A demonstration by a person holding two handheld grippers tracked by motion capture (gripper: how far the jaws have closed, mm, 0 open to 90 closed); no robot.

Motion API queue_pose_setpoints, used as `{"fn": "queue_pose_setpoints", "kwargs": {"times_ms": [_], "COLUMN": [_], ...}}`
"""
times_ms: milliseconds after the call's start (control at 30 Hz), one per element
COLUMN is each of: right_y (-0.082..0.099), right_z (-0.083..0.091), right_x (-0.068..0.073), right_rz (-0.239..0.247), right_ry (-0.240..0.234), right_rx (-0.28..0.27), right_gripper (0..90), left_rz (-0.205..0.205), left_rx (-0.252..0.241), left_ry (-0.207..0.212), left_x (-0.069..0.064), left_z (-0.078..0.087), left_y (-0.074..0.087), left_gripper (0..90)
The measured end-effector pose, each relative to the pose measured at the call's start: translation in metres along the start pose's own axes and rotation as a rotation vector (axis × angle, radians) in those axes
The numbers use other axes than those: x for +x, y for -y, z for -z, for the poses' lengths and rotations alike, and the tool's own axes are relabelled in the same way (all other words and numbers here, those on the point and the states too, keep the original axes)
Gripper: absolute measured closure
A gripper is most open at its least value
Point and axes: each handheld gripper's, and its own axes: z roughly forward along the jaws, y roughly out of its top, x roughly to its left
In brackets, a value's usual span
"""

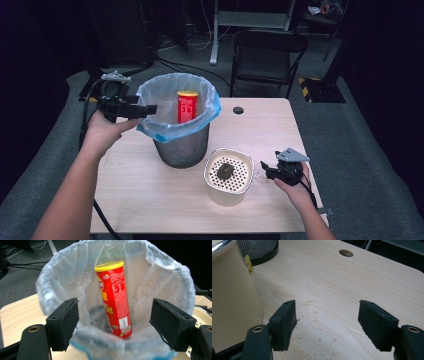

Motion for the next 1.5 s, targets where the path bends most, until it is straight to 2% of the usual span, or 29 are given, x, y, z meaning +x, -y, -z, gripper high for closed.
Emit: {"fn": "queue_pose_setpoints", "kwargs": {"times_ms": [233, 333, 533, 967, 1100, 1200, 1500], "right_y": [0.000, 0.000, 0.000, 0.000, 0.001, 0.001, 0.001], "right_z": [0.000, 0.000, 0.000, 0.000, 0.000, 0.000, 0.000], "right_x": [0.001, 0.001, 0.001, 0.000, 0.000, 0.000, -0.001], "right_rz": [-0.003, 0.003, -0.003, 0.001, -0.007, -0.007, -0.002], "right_ry": [0.003, 0.000, 0.007, 0.009, 0.009, 0.011, 0.011], "right_rx": [-0.002, 0.001, 0.003, 0.003, 0.005, 0.005, 0.009], "right_gripper": [30.4, 30.4, 30.4, 30.4, 30.4, 30.4, 30.4], "left_rz": [0.001, 0.006, 0.030, 0.081, 0.085, 0.106, 0.092], "left_rx": [-0.009, -0.008, -0.026, -0.005, -0.003, 0.000, -0.006], "left_ry": [0.001, -0.010, 0.006, 0.007, 0.011, 0.019, 0.015], "left_x": [0.005, 0.007, 0.013, 0.022, 0.023, 0.023, 0.022], "left_z": [0.025, 0.030, 0.039, 0.032, 0.025, 0.018, -0.004], "left_y": [0.022, 0.031, 0.051, 0.094, 0.111, 0.123, 0.154], "left_gripper": [25.6, 25.8, 28.3, 31.4, 31.9, 32.1, 32.3]}}
